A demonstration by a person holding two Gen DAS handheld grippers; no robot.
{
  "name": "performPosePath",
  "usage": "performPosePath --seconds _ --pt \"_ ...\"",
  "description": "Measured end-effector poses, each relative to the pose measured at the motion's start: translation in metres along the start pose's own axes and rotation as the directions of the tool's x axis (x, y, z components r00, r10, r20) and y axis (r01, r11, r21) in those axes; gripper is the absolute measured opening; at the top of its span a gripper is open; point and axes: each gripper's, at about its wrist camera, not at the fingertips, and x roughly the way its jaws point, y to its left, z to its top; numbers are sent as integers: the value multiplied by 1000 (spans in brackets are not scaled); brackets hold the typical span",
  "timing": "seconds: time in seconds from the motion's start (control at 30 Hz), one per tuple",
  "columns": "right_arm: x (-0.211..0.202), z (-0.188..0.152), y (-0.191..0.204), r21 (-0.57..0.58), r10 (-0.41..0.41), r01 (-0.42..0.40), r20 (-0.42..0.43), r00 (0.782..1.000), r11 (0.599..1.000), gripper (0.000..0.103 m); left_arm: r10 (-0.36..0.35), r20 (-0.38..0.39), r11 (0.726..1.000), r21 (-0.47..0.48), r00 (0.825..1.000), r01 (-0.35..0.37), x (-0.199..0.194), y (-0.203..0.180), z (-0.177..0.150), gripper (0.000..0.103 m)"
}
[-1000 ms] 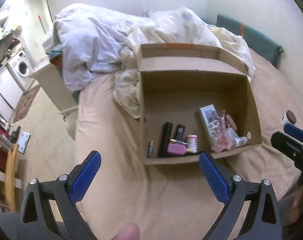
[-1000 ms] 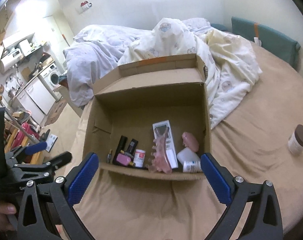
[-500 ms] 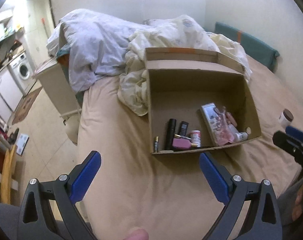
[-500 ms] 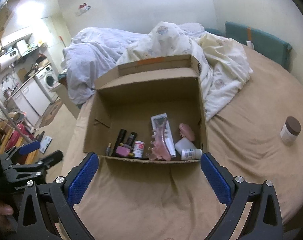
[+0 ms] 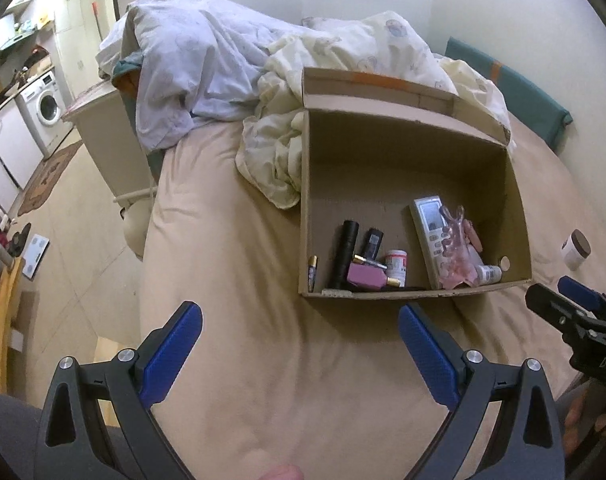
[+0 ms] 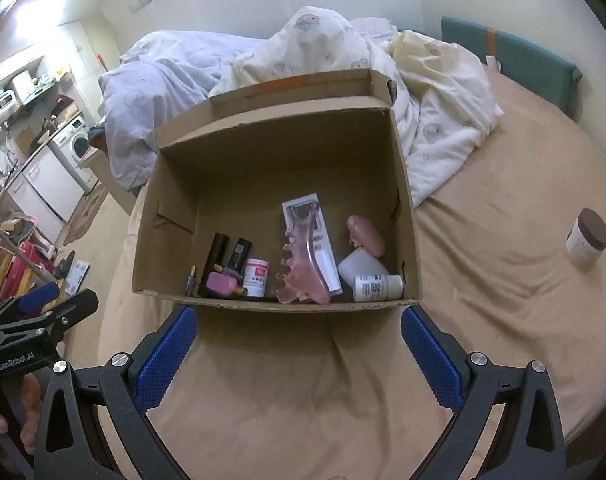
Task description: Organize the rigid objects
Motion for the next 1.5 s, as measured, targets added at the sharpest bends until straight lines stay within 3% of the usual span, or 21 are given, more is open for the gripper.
performPosePath --seconds 1.5 --pt "1 -1 3 -12 -3 3 -10 1000 1000 103 -2 -27 1000 18 1000 2 7 2 -5 98"
